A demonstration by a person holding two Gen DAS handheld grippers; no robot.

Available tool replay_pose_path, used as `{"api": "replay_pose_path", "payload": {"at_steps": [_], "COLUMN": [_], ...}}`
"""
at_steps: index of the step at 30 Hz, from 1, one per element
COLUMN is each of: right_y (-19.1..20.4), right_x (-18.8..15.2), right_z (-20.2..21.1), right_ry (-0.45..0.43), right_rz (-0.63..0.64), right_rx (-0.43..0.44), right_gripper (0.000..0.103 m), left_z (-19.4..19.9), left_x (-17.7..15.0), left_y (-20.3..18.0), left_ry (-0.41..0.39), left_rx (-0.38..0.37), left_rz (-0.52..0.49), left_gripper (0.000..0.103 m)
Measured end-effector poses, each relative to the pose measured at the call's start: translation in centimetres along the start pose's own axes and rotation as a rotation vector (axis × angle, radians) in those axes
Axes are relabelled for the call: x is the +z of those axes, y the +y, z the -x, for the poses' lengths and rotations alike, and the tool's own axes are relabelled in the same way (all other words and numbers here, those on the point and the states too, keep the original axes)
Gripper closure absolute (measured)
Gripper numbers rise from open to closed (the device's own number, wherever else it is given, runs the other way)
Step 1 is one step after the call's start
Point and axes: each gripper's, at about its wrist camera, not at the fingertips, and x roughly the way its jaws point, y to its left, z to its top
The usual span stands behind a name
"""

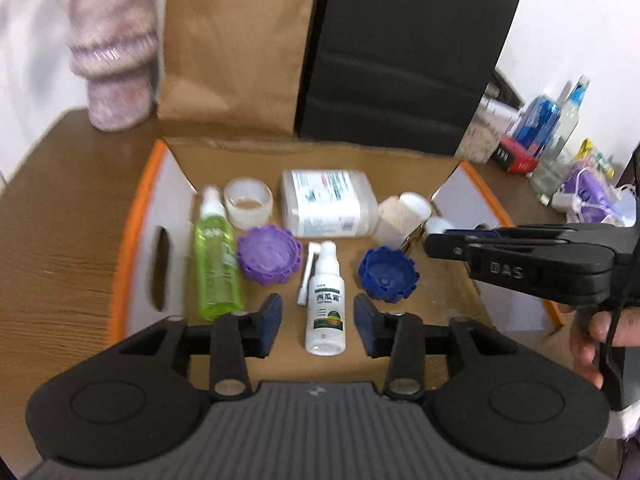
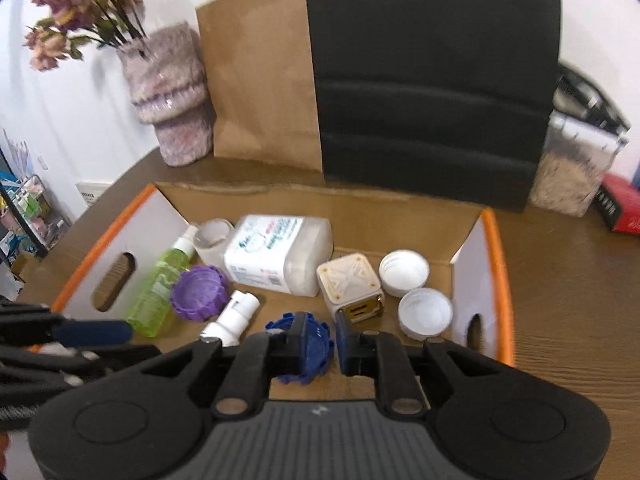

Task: Organize rigid objects
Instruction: 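Withdraw both tools from the box toward the red-and-white lint brush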

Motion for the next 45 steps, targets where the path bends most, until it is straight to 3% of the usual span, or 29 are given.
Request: {"api": "replay_pose_path", "payload": {"at_steps": [8,15,19,24,30,33,36,40,45], "right_y": [2.0,3.3,4.7,7.9,11.7,12.3,12.3,12.5,11.6], "right_x": [-1.7,-5.8,-9.5,-16.2,-25.2,-28.9,-31.7,-34.5,-36.1], "right_z": [10.4,19.2,24.0,28.3,31.0,32.2,33.0,33.4,31.5], "right_ry": [-0.106,-0.200,-0.277,-0.377,-0.432,-0.451,-0.454,-0.496,-0.469], "right_rz": [0.049,0.091,0.120,0.213,0.308,0.266,0.186,0.132,0.080], "right_rx": [0.010,0.004,0.005,0.008,-0.079,-0.070,-0.030,-0.045,-0.068], "right_gripper": [0.074,0.070,0.065,0.060,0.059,0.058,0.058,0.058,0.058], "left_z": [10.2,19.3,23.5,28.2,30.2,30.6,30.2,29.1,28.2], "left_x": [-3.1,-8.7,-11.9,-17.1,-24.8,-29.1,-32.5,-34.8,-35.4], "left_y": [-0.7,-0.7,-0.7,-1.2,-2.6,-2.2,-1.2,-0.8,-1.3], "left_ry": [-0.122,-0.196,-0.249,-0.375,-0.468,-0.512,-0.501,-0.442,-0.433], "left_rx": [0.047,0.078,0.113,0.120,0.154,0.097,0.074,0.086,0.105], "left_rz": [-0.064,-0.108,-0.113,-0.130,-0.155,-0.080,0.001,0.063,0.018], "left_gripper": [0.041,0.038,0.035,0.027,0.025,0.021,0.021,0.020,0.020]}}
